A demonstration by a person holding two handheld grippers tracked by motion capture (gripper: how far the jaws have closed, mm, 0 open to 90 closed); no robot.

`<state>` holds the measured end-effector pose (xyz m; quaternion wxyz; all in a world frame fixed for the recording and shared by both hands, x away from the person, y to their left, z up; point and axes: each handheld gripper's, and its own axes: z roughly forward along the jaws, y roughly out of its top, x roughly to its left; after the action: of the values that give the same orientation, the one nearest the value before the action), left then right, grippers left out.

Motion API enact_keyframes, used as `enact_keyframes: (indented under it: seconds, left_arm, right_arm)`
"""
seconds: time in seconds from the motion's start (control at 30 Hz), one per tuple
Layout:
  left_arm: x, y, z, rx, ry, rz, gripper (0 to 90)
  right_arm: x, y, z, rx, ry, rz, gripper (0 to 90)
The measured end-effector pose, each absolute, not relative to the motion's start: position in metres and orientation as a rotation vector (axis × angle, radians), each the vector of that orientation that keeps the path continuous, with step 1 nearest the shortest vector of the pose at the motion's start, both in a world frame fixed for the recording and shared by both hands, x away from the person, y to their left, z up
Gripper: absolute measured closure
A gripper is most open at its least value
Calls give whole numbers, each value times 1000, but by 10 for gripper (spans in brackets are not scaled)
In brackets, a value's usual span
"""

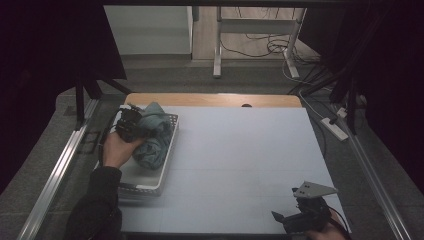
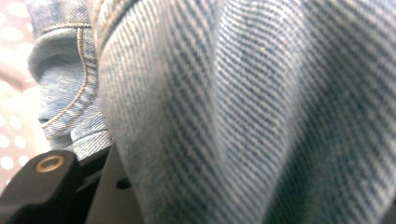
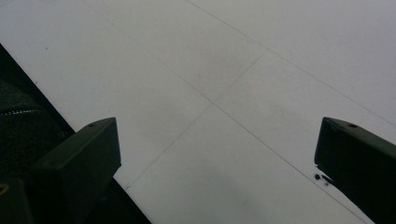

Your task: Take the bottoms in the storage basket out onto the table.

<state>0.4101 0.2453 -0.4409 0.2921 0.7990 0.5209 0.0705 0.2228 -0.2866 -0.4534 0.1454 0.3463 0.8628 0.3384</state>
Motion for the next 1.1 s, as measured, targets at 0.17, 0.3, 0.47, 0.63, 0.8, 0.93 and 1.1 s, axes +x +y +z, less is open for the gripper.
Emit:
enact_keyframes:
  seconds: [0.17,0.3,0.47,0.63,0.8,0.93,1.1]
  left_arm:
    - [406,250,-432,2085,1374,191,607]
    - [403,252,-426,2072,1365,210,611]
    - [399,255,-417,2046,1348,225,615]
    - [394,259,-407,2011,1323,233,622]
    - [389,259,-396,1992,1287,256,625]
    - [383,257,-385,1978,1248,281,625]
    - [377,254,-373,1972,1213,300,624]
  right_arm:
    - [223,-287,-453,997,2484,977,7]
    - [223,-287,-453,997,2482,982,7]
    - [223,-287,-453,997,2481,984,7]
    - [223,-287,-453,996,2481,984,7]
    - [222,-287,-453,996,2481,985,7]
    - [223,-287,-453,996,2481,984,7]
    - [222,-287,-453,996,2481,984,7]
